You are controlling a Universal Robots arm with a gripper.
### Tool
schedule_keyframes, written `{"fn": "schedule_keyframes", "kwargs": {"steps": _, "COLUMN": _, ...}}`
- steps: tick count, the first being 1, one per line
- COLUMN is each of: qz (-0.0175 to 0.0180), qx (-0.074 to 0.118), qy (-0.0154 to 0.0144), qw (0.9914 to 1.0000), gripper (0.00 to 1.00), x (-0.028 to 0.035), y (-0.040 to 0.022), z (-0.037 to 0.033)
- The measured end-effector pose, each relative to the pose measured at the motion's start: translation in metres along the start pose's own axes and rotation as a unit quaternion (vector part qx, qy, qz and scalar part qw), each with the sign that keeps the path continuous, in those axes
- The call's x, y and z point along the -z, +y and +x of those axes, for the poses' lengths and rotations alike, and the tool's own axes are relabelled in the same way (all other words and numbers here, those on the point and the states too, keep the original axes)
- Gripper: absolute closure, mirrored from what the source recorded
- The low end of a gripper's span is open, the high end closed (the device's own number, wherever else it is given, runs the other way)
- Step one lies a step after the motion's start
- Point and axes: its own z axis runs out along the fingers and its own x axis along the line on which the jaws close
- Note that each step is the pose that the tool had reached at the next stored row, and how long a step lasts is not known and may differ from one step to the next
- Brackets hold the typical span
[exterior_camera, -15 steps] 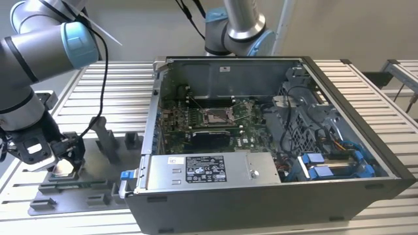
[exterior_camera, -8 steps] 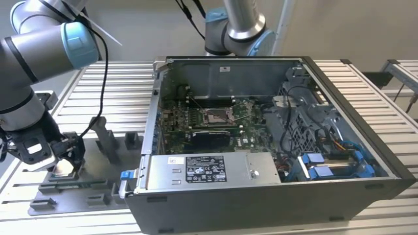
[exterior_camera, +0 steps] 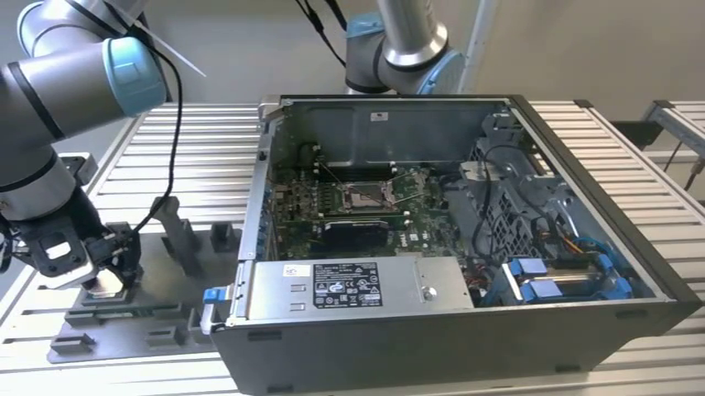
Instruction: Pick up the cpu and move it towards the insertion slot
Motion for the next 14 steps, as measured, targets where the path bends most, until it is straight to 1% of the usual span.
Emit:
{"fn": "schedule_keyframes", "kwargs": {"steps": 4, "qz": -0.0001, "qx": 0.000, "qy": 0.0000, "qw": 1.00000, "gripper": 1.00, "x": 0.0000, "y": 0.0000, "z": 0.0000}}
{"fn": "schedule_keyframes", "kwargs": {"steps": 6, "qz": -0.0004, "qx": 0.000, "qy": -0.0003, "qw": 1.00000, "gripper": 1.00, "x": 0.0014, "y": 0.0001, "z": 0.0000}}
{"fn": "schedule_keyframes", "kwargs": {"steps": 9, "qz": -0.0003, "qx": 0.000, "qy": 0.0000, "qw": 1.00000, "gripper": 1.00, "x": 0.0103, "y": 0.0005, "z": 0.0000}}
{"fn": "schedule_keyframes", "kwargs": {"steps": 14, "qz": -0.0002, "qx": 0.000, "qy": 0.0001, "qw": 1.00000, "gripper": 1.00, "x": 0.0292, "y": 0.0011, "z": 0.0000}}
